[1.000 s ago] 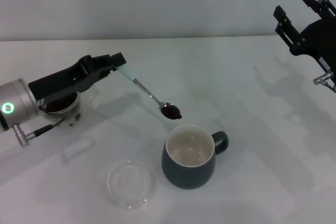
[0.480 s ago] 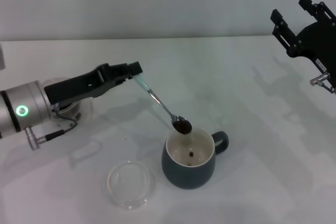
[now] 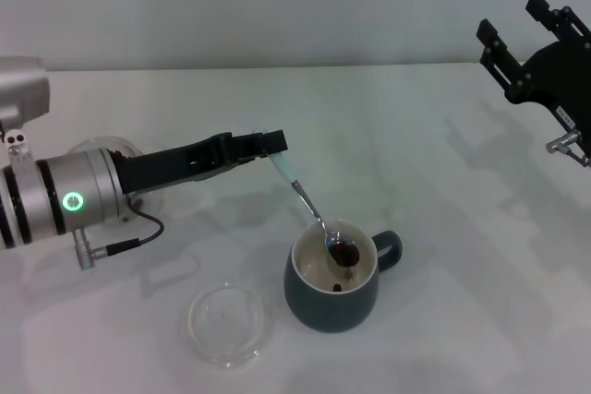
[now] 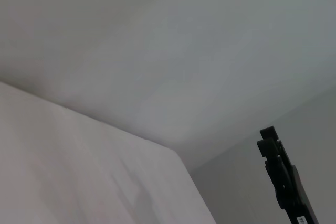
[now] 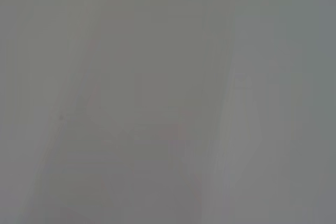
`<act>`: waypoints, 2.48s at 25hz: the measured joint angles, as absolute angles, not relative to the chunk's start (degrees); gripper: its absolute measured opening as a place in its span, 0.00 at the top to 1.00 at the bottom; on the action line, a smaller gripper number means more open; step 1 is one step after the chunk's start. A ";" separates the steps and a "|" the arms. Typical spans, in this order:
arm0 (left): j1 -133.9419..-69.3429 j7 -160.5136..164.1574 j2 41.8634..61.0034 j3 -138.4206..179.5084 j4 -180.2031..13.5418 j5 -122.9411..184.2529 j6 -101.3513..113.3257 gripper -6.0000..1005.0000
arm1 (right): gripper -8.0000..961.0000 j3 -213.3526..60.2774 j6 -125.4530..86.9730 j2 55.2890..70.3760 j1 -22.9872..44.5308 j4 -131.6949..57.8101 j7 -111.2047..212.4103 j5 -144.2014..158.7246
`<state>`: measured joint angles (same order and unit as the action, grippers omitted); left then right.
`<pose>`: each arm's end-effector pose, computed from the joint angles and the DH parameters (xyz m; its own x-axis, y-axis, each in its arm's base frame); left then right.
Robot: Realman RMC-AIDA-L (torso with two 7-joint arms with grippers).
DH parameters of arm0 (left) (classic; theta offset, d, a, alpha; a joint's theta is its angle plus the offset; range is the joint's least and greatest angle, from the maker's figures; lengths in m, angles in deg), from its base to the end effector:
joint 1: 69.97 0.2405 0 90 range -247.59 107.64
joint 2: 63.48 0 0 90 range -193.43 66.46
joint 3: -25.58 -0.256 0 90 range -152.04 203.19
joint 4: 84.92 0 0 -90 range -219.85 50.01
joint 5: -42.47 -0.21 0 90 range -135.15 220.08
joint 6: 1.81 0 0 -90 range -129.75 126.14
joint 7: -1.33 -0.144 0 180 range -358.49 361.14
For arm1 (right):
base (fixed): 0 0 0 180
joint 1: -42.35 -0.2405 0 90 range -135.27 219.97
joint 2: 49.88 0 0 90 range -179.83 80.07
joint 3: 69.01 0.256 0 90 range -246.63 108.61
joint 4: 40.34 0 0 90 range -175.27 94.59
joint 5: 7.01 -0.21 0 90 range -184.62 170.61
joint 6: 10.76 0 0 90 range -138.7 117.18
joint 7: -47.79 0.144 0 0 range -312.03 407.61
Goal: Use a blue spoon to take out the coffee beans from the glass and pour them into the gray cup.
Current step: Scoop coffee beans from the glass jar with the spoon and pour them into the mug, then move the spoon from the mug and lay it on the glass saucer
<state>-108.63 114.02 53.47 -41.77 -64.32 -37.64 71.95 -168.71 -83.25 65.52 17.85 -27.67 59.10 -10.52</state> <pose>-0.2096 0.3652 -0.0521 0.2509 0.8078 0.5335 0.8253 -0.4665 0.3182 0.3017 0.3441 0.0162 0.7670 0.2336 -0.5976 -0.5141 -0.3336 -0.7902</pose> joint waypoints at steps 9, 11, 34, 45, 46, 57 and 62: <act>-108.01 110.49 53.86 -41.66 -60.16 -40.05 69.98 0.86 | 0.29 -168.83 -83.25 65.52 17.85 -28.11 59.82 -10.52; -108.63 110.15 53.82 -41.65 -59.11 -41.25 69.49 0.86 | 0.29 -168.81 -83.23 65.52 17.80 -28.09 59.83 -10.52; -113.14 110.56 54.79 -41.66 -54.79 -46.02 67.50 0.86 | 0.29 -168.85 -84.18 65.52 18.23 -26.11 60.80 -10.44; -112.81 111.65 54.72 -41.21 -54.77 -40.18 68.99 0.86 | 0.29 -168.81 -86.02 65.44 18.76 -24.70 61.56 -10.38; -112.67 111.73 54.61 -41.17 -54.77 -39.66 68.99 0.86 | 0.29 -168.81 -86.02 65.44 18.76 -24.70 61.56 -10.38; -107.59 111.29 54.08 -37.94 -53.52 -35.26 72.16 0.86 | 0.29 -168.80 -86.26 65.28 18.89 -24.87 61.58 -10.07; -103.05 110.24 54.45 -34.60 -50.98 -34.88 74.95 0.86 | 0.29 -168.91 -86.60 65.33 18.95 -24.80 61.59 -10.04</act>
